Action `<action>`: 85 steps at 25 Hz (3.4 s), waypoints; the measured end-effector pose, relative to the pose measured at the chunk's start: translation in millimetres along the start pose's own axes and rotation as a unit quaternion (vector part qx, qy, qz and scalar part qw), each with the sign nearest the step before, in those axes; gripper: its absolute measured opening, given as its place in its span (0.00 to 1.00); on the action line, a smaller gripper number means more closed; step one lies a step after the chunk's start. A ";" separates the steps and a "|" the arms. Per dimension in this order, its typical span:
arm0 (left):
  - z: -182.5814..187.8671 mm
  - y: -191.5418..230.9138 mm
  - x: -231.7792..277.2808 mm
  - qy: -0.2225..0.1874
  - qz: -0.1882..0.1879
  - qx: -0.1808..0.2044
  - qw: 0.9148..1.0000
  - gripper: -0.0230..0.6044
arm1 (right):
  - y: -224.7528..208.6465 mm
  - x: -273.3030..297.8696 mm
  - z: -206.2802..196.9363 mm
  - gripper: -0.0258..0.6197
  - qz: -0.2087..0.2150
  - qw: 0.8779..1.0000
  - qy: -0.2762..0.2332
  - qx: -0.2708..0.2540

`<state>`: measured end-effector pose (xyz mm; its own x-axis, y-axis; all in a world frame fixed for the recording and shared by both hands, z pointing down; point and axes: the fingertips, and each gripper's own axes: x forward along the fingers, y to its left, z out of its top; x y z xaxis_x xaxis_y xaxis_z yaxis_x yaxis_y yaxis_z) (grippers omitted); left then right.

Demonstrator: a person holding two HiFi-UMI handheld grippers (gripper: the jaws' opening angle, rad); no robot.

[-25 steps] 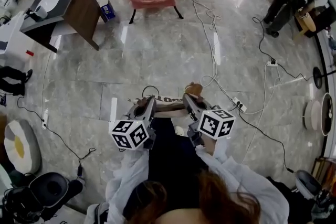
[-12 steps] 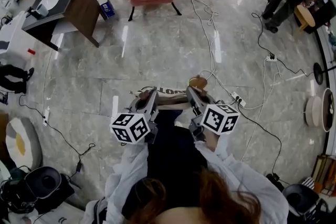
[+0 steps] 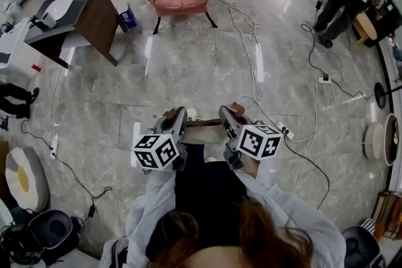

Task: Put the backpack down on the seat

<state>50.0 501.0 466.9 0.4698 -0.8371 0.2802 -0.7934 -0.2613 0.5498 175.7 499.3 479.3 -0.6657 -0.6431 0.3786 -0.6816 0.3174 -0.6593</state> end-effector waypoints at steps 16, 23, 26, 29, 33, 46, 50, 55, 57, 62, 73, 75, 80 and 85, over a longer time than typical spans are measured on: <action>113.8 74.7 118.4 0.006 -0.012 -0.010 1.000 0.06 | -13.4 136.1 118.9 0.05 -0.015 1.000 -0.018 0.000; 157.1 110.9 156.0 0.005 -0.020 0.000 1.000 0.06 | -11.2 193.0 158.3 0.05 -0.005 0.999 -0.041 0.004; 169.7 124.3 164.9 0.006 -0.021 0.007 1.000 0.06 | -7.4 212.1 170.8 0.05 0.001 0.998 -0.061 0.002; 177.5 136.3 167.3 0.003 -0.020 0.004 1.000 0.06 | -6.2 228.1 169.2 0.05 0.005 0.998 -0.060 0.008; 182.3 142.5 164.6 -0.002 -0.018 0.004 1.000 0.06 | -2.7 236.6 168.6 0.05 0.004 0.999 -0.051 0.001; 195.8 171.8 202.8 0.007 0.002 -0.016 1.000 0.06 | -20.1 280.2 186.7 0.05 0.014 1.000 -0.025 0.010; 212.2 185.5 236.5 0.018 0.007 -0.013 1.000 0.06 | -34.4 310.2 212.9 0.05 0.016 0.999 -0.019 0.030; 236.1 196.2 280.2 0.017 0.014 -0.018 1.000 0.06 | -53.0 342.2 249.1 0.05 0.019 0.999 -0.008 0.033; 245.0 203.2 297.1 0.018 0.017 -0.020 0.999 0.06 | -59.5 357.9 263.9 0.05 0.021 0.999 -0.004 0.035; 264.4 215.5 332.0 0.010 0.021 -0.027 0.999 0.06 | -72.3 388.6 296.6 0.05 0.028 0.999 -0.001 0.029; 304.7 226.5 390.9 -0.010 0.020 -0.013 1.000 0.06 | -91.1 426.7 348.9 0.05 0.043 0.999 -0.004 0.016; 310.0 228.4 397.1 -0.013 0.019 -0.015 1.000 0.06 | -93.0 431.2 354.9 0.05 0.046 0.999 -0.005 0.017; 336.6 218.1 407.3 -0.040 0.012 -0.015 0.999 0.06 | -86.4 430.1 383.1 0.05 0.060 0.998 -0.031 0.012; 360.6 205.7 408.8 -0.060 0.004 0.006 0.998 0.06 | -76.1 428.2 407.0 0.05 0.069 0.996 -0.055 -0.001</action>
<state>-60.7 -68.3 410.8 0.4143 -0.8907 0.1870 -0.8018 -0.2600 0.5380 66.1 -83.8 427.3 -0.7160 -0.6657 0.2103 -0.5863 0.4099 -0.6987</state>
